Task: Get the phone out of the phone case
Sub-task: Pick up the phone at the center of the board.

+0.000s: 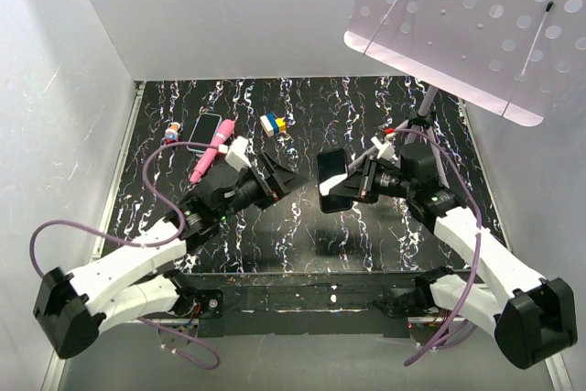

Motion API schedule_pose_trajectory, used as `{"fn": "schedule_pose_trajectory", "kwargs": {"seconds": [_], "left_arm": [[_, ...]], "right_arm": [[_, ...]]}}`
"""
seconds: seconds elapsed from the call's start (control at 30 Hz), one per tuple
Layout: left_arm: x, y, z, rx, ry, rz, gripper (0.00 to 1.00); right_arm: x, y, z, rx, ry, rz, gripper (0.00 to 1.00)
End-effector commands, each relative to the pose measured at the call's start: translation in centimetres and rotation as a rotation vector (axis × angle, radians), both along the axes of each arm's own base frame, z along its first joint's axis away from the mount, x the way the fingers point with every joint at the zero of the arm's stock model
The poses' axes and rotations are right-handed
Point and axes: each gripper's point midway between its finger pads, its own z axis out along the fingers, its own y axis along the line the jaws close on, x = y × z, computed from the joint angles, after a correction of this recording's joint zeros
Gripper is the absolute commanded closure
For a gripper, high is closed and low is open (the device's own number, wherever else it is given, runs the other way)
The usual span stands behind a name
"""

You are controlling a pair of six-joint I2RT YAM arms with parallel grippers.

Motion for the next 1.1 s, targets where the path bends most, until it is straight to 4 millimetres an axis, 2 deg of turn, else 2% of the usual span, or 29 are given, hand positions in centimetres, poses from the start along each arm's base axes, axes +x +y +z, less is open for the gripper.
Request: {"fn": "schedule_pose_trajectory", "kwargs": {"seconds": [0.0, 0.1, 0.17, 0.33, 0.5, 0.6, 0.63, 0.73, 0.77, 0.87, 0.97, 1.07], "left_arm": [[-1.2, -4.0, 1.4, -0.099, -0.067, -0.214, 0.11], [-2.3, -6.3, 2.2, -0.135, -0.083, -0.342, 0.08], [-2.9, -7.5, 2.9, -0.172, -0.105, -0.394, 0.1], [-3.7, -9.2, 2.9, -0.255, -0.08, -0.442, 0.33], [-4.4, -9.6, 3.6, -0.342, -0.083, -0.48, 0.57], [-4.7, -9.5, 3.8, -0.358, -0.095, -0.491, 0.82], [-4.7, -9.4, 3.8, -0.355, -0.098, -0.49, 0.88], [-4.8, -9.3, 3.9, -0.339, -0.109, -0.487, 1.0], [-4.8, -9.2, 3.9, -0.332, -0.113, -0.486, 1.0], [-5.3, -9.2, 4.0, -0.297, -0.147, -0.525, 1.0], [-6.3, -9.3, 4.2, -0.255, -0.184, -0.592, 1.0], [-7.2, -9.2, 4.5, -0.232, -0.213, -0.66, 1.0]], "right_arm": [[-1.0, -0.1, 7.0, 0.205, -0.074, 0.044, 0.99], [-1.0, -0.6, 8.6, 0.267, -0.083, -0.004, 0.99], [-1.0, -0.7, 9.3, 0.305, -0.086, -0.016, 0.99], [-1.2, -0.8, 9.8, 0.354, -0.076, -0.022, 0.99], [-1.2, -1.1, 9.9, 0.363, -0.083, -0.057, 0.99], [-1.2, -1.1, 10.1, 0.366, -0.088, -0.059, 0.99], [-1.3, -1.1, 10.2, 0.368, -0.087, -0.058, 0.99], [-1.3, -1.1, 10.3, 0.369, -0.084, -0.058, 0.99], [-1.2, -1.1, 10.3, 0.367, -0.08, -0.053, 0.99], [-1.3, -0.8, 10.5, 0.318, -0.128, 0.004, 0.72], [-1.0, -0.7, 10.3, 0.238, -0.144, 0.041, 0.52], [-0.9, -0.5, 10.5, 0.206, -0.169, 0.106, 0.48]]}}
